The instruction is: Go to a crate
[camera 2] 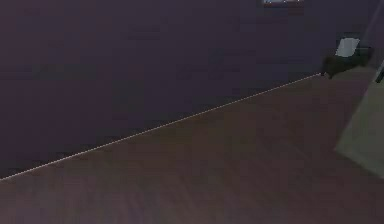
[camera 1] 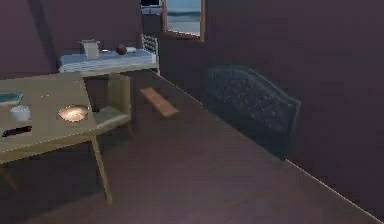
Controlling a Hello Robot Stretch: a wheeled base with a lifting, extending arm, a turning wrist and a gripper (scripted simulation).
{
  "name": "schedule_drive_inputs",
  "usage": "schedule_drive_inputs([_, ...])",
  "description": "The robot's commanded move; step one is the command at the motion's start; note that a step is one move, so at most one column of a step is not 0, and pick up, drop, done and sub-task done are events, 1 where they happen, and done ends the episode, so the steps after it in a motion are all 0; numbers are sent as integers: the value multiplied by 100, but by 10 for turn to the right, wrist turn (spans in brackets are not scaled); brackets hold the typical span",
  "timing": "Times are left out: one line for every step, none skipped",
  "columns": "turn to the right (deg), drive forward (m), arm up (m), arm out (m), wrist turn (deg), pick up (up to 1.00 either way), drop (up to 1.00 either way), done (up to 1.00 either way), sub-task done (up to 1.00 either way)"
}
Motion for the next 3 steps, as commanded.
schedule_drive_inputs([450,0,0,0,0,0,0,0,0])
schedule_drive_inputs([450,0,0,0,0,0,0,0,0])
schedule_drive_inputs([180,0,0,0,0,0,0,0,0])
